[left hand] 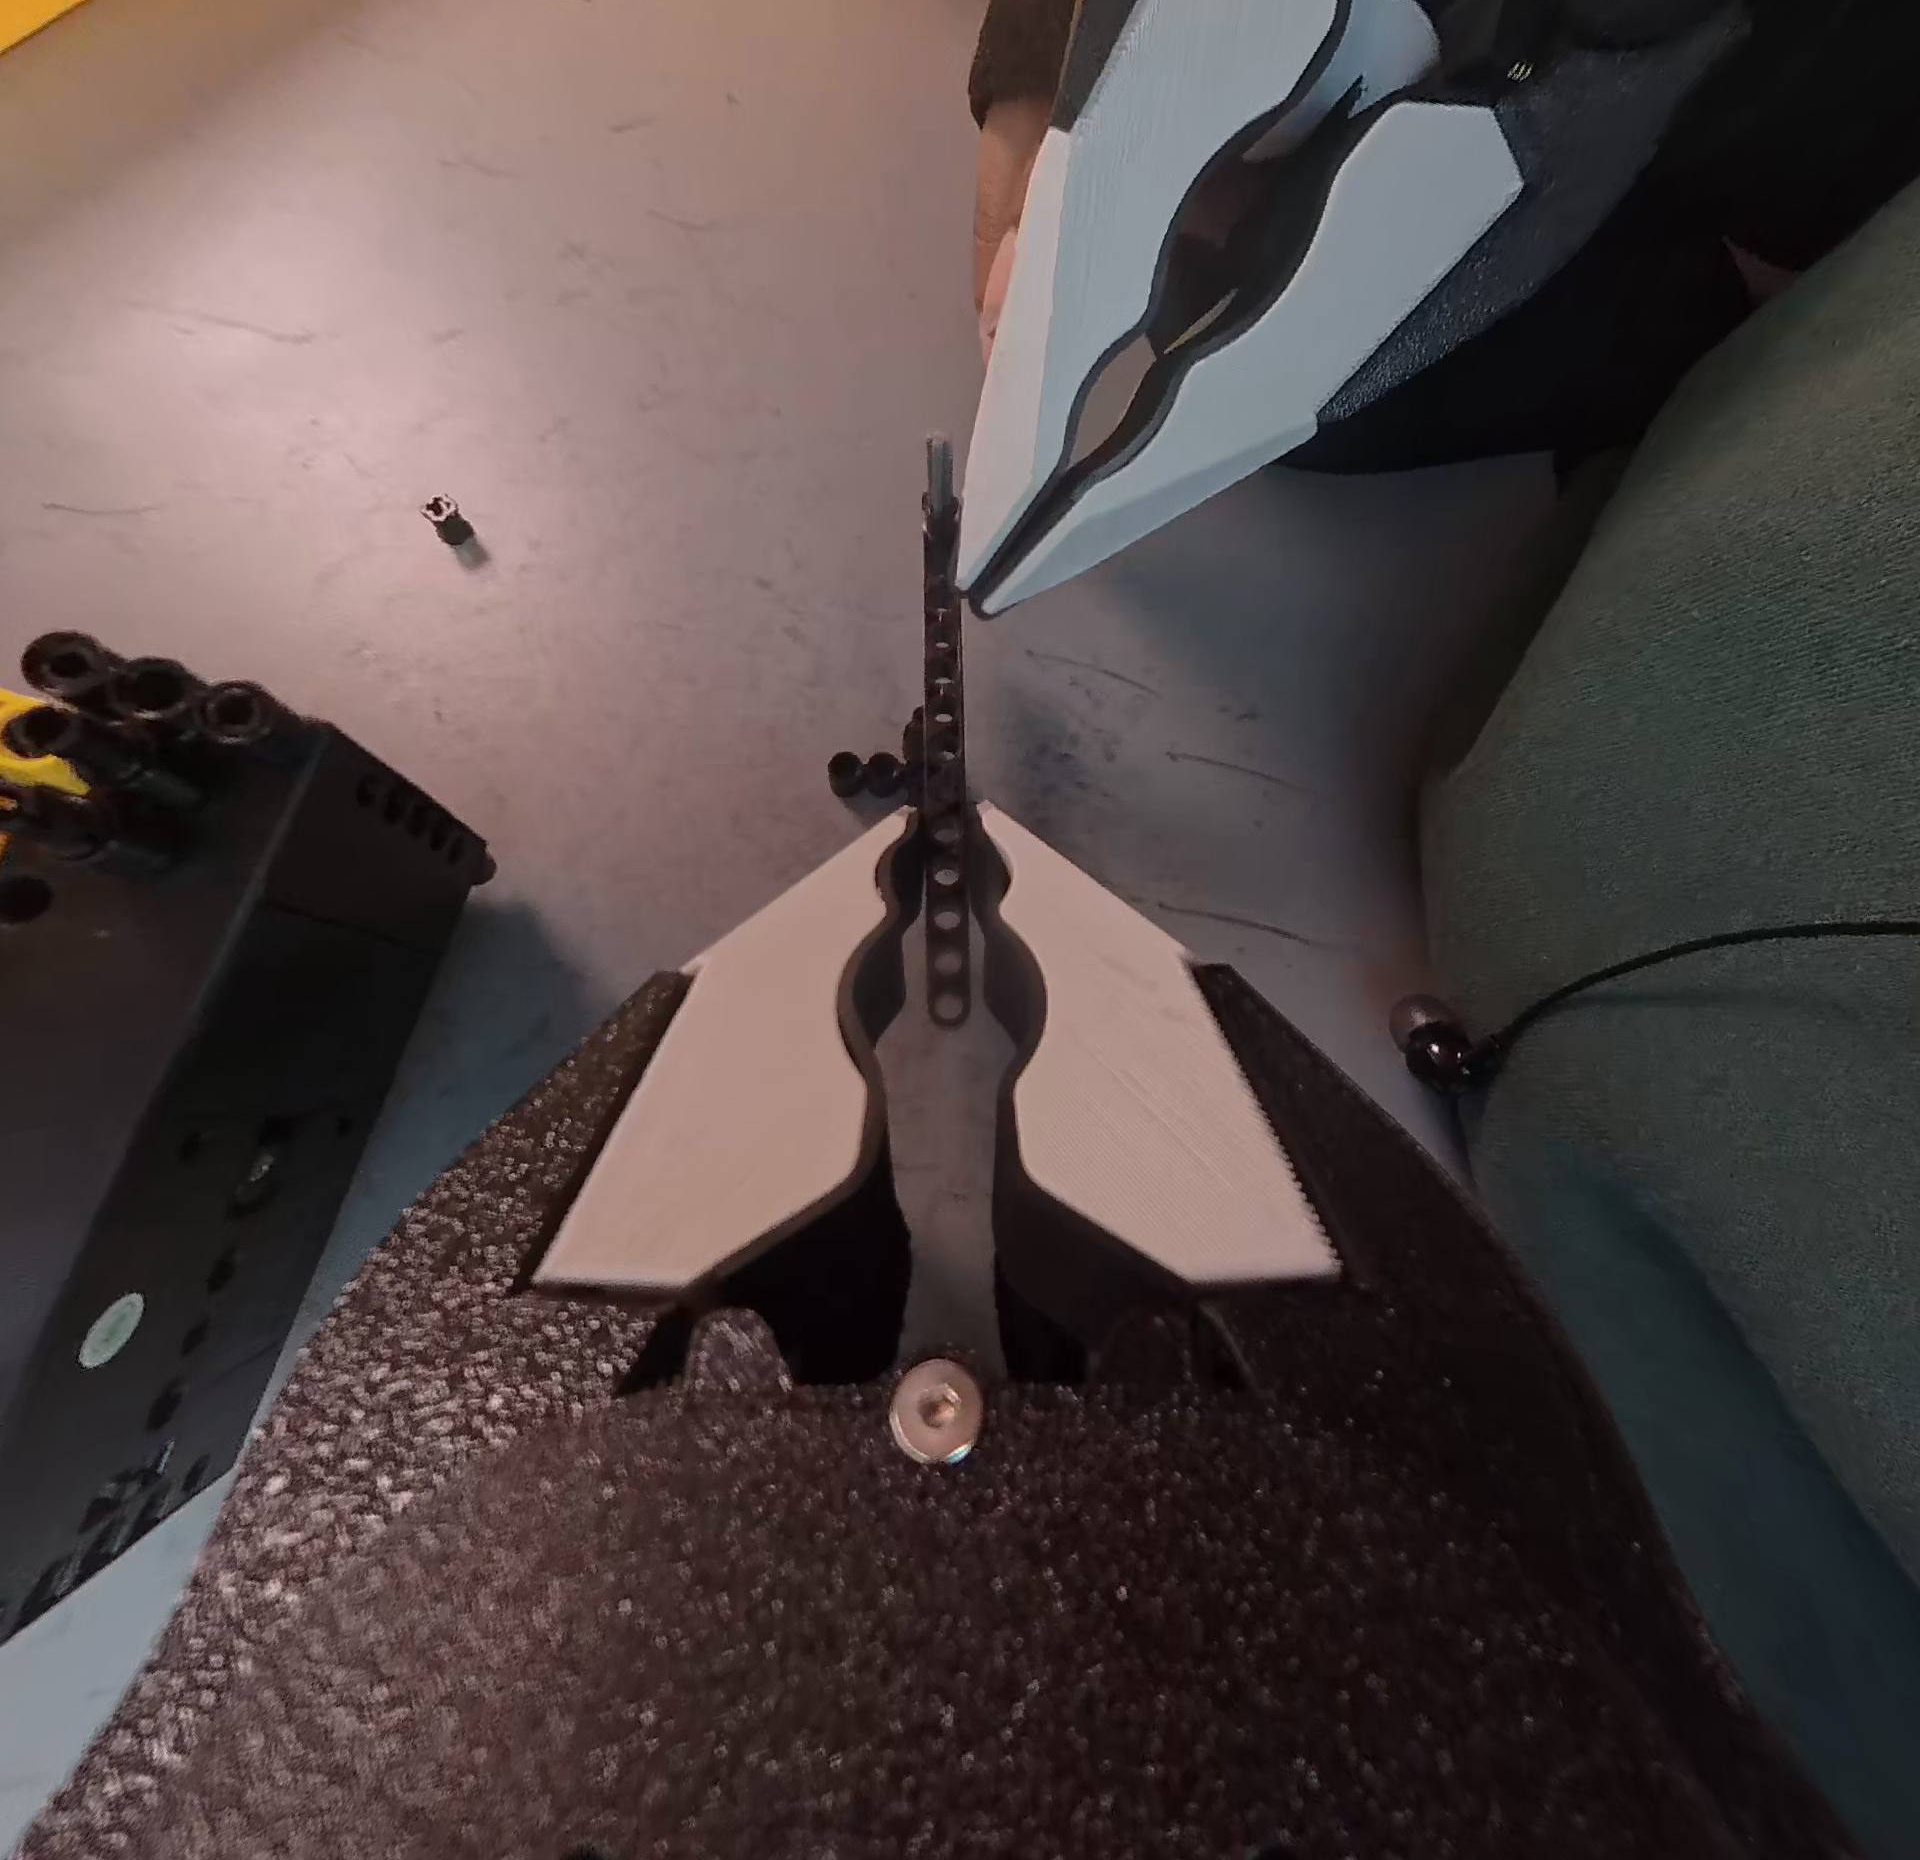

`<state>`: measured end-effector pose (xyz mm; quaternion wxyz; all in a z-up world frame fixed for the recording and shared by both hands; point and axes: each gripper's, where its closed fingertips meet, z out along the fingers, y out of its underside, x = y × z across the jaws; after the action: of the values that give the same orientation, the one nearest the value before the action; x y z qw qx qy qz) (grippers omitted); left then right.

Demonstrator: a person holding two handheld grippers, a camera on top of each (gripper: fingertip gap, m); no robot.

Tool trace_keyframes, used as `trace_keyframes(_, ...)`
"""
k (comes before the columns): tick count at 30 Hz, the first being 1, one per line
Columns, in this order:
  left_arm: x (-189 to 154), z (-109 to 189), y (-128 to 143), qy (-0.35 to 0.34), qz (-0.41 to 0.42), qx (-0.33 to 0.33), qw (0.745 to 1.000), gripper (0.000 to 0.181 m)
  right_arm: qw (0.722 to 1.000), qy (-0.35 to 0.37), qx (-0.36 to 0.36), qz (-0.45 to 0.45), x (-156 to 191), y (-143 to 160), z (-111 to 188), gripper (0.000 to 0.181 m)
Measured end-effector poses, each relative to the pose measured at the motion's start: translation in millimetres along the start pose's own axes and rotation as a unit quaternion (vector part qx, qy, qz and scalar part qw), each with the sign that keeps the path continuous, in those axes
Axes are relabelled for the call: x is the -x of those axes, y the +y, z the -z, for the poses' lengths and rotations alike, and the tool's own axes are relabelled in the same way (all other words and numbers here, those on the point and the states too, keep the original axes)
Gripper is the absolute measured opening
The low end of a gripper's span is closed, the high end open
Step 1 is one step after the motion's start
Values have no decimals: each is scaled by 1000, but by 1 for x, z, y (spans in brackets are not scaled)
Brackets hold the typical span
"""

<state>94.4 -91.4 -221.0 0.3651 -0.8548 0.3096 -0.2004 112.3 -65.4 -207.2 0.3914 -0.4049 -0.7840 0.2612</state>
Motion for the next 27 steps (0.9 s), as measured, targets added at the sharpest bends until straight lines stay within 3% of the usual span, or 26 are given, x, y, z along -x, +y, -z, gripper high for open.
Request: trace_keyframes(27, -2, 1, -3, 1, -2, -7, 1000, 7, 1000, -20, -18, 8, 8, -10, -7, 0)
